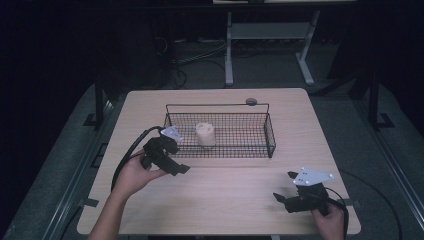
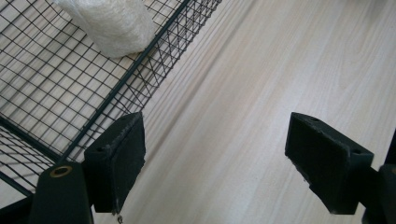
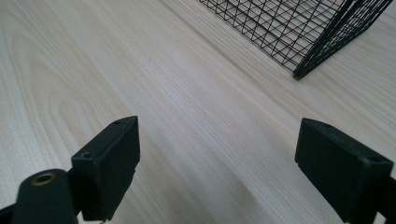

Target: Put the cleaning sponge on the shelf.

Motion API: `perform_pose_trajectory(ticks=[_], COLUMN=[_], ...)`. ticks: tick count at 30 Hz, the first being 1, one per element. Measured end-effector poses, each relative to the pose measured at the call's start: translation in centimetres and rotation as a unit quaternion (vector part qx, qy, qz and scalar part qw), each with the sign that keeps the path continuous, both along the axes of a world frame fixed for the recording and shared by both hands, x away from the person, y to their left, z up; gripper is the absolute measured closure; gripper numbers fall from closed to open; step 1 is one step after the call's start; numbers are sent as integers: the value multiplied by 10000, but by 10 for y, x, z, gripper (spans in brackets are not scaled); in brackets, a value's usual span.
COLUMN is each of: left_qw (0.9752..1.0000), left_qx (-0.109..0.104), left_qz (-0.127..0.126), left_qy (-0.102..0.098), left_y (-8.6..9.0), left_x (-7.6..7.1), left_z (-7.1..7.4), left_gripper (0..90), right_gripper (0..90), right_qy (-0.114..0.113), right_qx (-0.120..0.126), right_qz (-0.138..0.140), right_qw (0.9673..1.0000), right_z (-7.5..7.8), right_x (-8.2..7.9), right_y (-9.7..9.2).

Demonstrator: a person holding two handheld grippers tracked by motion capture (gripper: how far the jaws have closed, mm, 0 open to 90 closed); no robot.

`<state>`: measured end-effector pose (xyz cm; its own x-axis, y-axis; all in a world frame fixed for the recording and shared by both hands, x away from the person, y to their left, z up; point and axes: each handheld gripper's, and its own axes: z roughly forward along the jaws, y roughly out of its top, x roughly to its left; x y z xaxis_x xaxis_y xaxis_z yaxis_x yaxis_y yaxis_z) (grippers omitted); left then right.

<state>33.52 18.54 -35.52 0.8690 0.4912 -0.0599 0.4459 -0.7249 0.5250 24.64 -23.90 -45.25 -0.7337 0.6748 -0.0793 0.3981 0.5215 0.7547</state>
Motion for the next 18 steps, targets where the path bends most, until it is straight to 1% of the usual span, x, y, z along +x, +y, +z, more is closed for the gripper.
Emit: perform_pose_trajectory(ticks=[1, 4, 9, 11, 12, 13, 15, 16, 18], left_qw=[10000, 10000, 10000, 10000, 10000, 10000, 9999, 9999, 9999], left_qx=[-38, 32, -7, -38, 9, 18, -40, -40, -75], left_qz=[25, 13, 6, -7, -45, -57, -71, -71, -71], left_qy=[-21, -9, 2, -46, -24, -57, -82, -82, -89], left_y=[0, 3, 5, 5, 5, 5, 5, 5, 6], left_x=[-3, -8, -17, -23, -25, -29, -36, -36, -43], left_z=[-1, -3, -5, -7, -7, -8, -11, -11, -15], left_gripper=[198, 203, 203, 203, 203, 203, 203, 203, 203], right_gripper=[135, 135, 135, 135, 135, 135, 135, 135, 135], right_qy=[-4, 14, 21, 34, 36, 33, 43, 43, 21], right_qx=[8, -22, -52, -28, -24, -32, -29, -29, -61], right_qz=[8, -2, 13, 3, 0, -2, 0, 0, -1], right_qw=[10000, 10000, 10000, 10000, 10000, 10000, 10000, 10000, 10000], right_z=[0, -1, -1, -1, -1, -1, -2, -2, -1], right_x=[0, 1, 1, 1, 1, 1, 1, 1, 1], right_y=[0, 1, 2, 2, 2, 2, 3, 3, 4])
